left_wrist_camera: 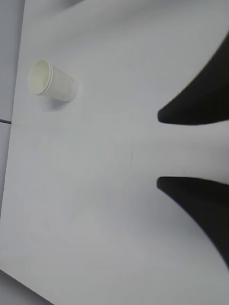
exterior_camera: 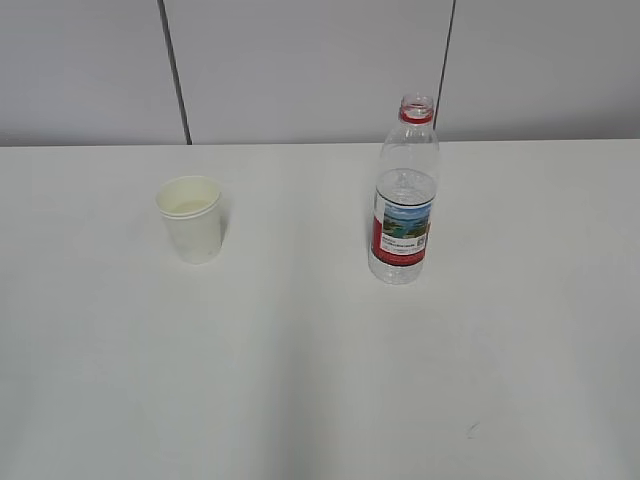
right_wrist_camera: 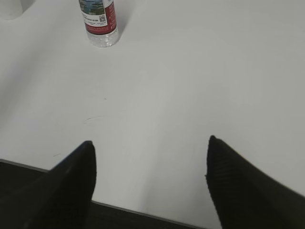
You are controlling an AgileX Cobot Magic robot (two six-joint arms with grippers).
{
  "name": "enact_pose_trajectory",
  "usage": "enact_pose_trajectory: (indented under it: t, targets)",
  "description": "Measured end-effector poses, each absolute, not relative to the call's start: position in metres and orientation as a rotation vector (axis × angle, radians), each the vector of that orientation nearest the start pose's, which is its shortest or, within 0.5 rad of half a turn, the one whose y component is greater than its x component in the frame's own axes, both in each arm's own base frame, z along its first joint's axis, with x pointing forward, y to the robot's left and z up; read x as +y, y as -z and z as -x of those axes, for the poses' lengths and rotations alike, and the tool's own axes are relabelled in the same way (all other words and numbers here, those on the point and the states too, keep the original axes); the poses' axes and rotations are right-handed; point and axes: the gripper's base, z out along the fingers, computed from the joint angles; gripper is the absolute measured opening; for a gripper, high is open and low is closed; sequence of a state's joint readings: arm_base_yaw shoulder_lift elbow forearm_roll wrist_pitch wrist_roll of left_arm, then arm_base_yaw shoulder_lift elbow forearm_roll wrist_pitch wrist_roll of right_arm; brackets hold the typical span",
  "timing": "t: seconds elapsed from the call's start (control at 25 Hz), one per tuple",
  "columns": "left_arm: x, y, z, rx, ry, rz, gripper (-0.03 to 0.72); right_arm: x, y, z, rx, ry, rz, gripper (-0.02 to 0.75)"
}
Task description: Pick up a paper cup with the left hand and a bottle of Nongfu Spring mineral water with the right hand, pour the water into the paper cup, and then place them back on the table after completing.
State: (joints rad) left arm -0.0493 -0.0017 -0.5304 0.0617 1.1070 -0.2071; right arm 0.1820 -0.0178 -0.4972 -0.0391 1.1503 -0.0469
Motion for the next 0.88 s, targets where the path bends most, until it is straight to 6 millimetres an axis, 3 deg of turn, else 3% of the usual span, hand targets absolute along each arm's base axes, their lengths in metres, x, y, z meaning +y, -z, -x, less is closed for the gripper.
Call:
enact_pose_trajectory:
  t: [0.88]
  targets:
    - [0.0055, -0.282, 0.0105, 2.051, 0.085, 0.168, 0.238, -0.0049, -0.2696, 0.0107, 2.109, 0.025, 0.148, 0.534]
